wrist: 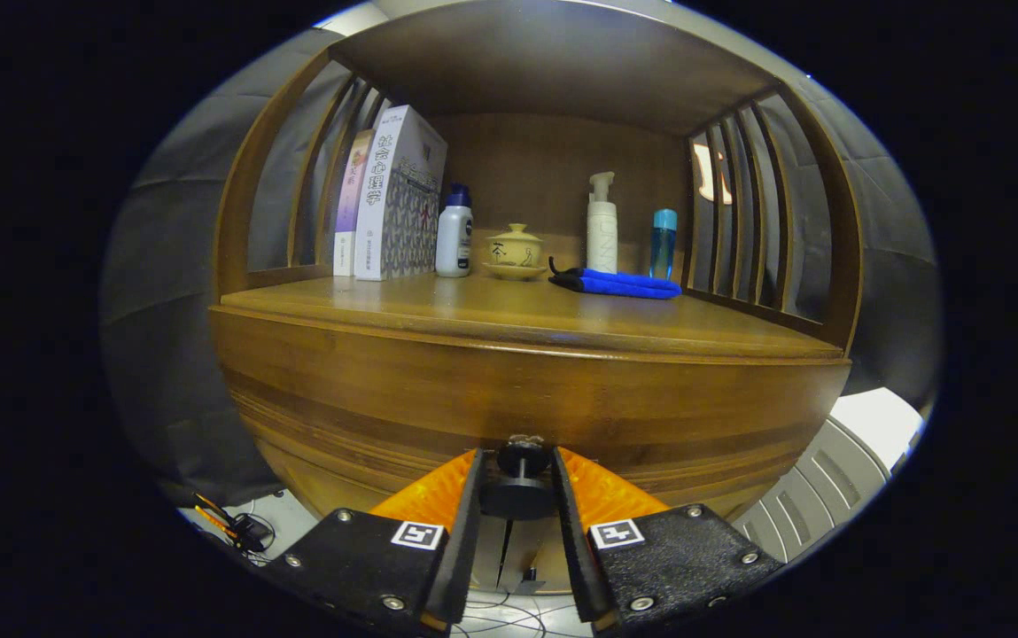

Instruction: Pull open the drawer, take out the items inside it, and place them on the countertop above the cabinet.

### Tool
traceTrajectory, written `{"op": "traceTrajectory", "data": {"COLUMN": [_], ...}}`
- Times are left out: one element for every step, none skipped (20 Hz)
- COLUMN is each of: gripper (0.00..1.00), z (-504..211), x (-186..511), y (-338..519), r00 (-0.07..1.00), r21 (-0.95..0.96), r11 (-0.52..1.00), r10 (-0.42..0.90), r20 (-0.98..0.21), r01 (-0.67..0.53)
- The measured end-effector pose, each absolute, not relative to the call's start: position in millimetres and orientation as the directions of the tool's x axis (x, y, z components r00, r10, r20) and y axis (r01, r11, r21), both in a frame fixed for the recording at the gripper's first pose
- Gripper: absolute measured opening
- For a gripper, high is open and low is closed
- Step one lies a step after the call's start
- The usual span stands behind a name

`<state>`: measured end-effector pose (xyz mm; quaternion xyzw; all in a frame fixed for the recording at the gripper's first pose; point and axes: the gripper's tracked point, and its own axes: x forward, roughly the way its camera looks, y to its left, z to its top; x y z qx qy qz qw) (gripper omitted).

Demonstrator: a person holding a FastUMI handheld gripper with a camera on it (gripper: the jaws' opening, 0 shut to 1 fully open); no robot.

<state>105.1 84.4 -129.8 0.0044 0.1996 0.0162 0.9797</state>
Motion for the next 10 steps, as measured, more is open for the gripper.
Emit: {"op": "traceTrajectory", "data": {"gripper": [0.43, 0.42, 0.38, 0.37, 0.36, 0.36, 0.36, 0.36, 0.36, 0.36], "z": [-130, -130, -130, -129, -129, -128, -127, -126, -126, -124], "x": [105, 105, 103, 100, 95, 91, 84, 77, 69, 62], "y": [85, 85, 85, 85, 85, 84, 84, 84, 85, 85], "r00": [0.916, 0.911, 0.910, 0.910, 0.911, 0.911, 0.912, 0.913, 0.915, 0.916], "r21": [0.026, 0.037, 0.045, 0.046, 0.040, 0.030, 0.018, 0.011, 0.006, 0.004], "r11": [0.999, 0.999, 0.999, 0.999, 0.999, 1.000, 1.000, 1.000, 1.000, 1.000], "r10": [0.032, 0.032, 0.032, 0.029, 0.025, 0.019, 0.013, 0.008, 0.006, 0.003], "r20": [-0.400, -0.411, -0.413, -0.415, -0.412, -0.412, -0.409, -0.407, -0.404, -0.401], "r01": [-0.024, -0.019, -0.015, -0.011, -0.010, -0.007, -0.006, -0.004, -0.004, -0.002]}}
